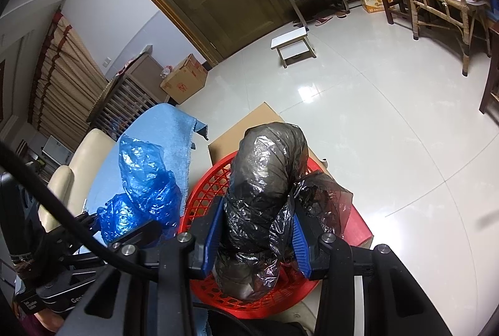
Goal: Collect trash
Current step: 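Carry the blue bag in the left gripper while the right carries the black bag over the basket, then open both grippers to drop the blue and black bags into the basket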
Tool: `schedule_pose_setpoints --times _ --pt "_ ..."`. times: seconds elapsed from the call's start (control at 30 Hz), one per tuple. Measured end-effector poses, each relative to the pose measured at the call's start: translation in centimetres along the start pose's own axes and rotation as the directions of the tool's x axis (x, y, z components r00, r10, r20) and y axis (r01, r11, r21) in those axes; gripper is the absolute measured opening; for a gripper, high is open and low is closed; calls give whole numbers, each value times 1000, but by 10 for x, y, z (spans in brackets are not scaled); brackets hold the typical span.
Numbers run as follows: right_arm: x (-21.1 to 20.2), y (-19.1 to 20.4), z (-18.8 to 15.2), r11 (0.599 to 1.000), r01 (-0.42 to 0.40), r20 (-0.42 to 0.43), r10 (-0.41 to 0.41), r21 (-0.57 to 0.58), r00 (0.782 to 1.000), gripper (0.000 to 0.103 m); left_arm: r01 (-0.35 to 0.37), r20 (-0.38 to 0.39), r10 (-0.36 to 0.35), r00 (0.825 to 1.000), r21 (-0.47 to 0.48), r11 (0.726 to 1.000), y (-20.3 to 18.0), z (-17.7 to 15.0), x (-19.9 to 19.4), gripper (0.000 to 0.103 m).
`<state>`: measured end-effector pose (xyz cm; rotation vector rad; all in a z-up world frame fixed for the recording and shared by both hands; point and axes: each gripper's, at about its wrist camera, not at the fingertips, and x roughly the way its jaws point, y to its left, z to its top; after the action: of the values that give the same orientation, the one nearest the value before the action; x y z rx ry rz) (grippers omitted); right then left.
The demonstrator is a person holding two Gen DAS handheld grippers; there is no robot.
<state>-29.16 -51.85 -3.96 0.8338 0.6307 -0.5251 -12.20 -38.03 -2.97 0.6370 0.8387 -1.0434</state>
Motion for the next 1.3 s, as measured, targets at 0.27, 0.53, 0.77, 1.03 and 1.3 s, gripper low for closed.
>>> schedule_pose_setpoints --times 0.27,0.53,0.77,1.03,1.3 --pt "12 2 2 1000 3 -18 -3 -3 1000 44 -1 -15 1 1000 -1 1000 -1 2 8 65" --pt "24 1 6 1000 1 -33 -1 2 999 44 -9 -21 10 1000 6 1000 -2 3 13 65" --pt "27 -1 5 1000 1 -37 -1 5 999 45 -17 -18 17 1000 1 1000 -5 5 12 65" --pt "30 -5 4 1000 -7 -50 8 22 999 50 -25 -13 24 1000 -7 1000 -3 6 7 68" --pt "22 5 5 1000 -15 -36 16 10 999 50 -45 22 46 999 -6 999 1 6 -10 70"
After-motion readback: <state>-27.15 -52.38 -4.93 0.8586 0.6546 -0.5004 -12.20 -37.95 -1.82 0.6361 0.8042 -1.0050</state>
